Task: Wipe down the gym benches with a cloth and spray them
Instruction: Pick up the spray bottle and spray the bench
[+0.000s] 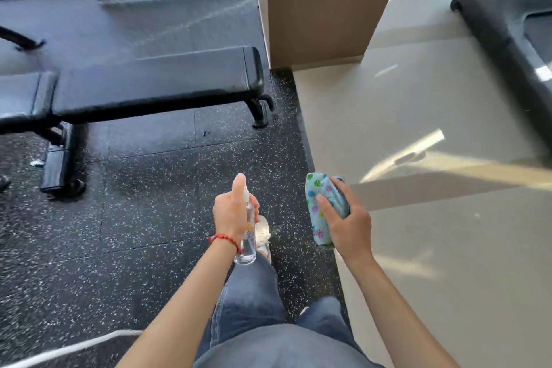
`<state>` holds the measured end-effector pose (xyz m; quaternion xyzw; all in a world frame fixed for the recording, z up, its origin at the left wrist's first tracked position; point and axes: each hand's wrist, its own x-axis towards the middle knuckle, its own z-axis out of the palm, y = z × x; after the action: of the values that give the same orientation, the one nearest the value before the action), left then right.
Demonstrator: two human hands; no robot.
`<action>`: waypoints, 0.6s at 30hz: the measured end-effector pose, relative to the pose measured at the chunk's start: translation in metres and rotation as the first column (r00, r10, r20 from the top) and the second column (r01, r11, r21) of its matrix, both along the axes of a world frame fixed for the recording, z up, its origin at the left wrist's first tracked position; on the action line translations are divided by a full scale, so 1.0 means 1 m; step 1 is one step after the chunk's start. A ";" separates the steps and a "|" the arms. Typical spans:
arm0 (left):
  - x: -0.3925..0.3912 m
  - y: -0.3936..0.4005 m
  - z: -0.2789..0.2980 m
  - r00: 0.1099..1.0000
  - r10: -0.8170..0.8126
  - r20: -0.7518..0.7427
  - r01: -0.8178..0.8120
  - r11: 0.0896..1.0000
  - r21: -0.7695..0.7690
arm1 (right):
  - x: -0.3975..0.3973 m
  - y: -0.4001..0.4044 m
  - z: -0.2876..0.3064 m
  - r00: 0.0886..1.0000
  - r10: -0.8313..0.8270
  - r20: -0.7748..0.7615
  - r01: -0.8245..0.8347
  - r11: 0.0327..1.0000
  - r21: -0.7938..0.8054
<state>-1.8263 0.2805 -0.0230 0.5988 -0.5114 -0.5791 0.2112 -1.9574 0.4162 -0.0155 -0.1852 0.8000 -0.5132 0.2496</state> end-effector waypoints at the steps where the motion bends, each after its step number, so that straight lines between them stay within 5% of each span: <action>1: -0.006 -0.022 0.001 1.000 -0.014 0.002 0.014 1.000 -0.010 | -0.006 -0.022 0.001 1.000 0.001 0.005 -0.001 1.000 -0.015; 18: -0.072 -0.274 0.000 0.981 0.189 0.039 -0.190 0.982 0.021 | -0.109 -0.288 0.012 0.997 0.078 0.010 -0.078 0.997 -0.009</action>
<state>-1.8980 0.0064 -0.0226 0.6579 -0.4486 -0.5515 0.2484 -2.0660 0.1277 -0.0031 -0.2148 0.7885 -0.5075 0.2730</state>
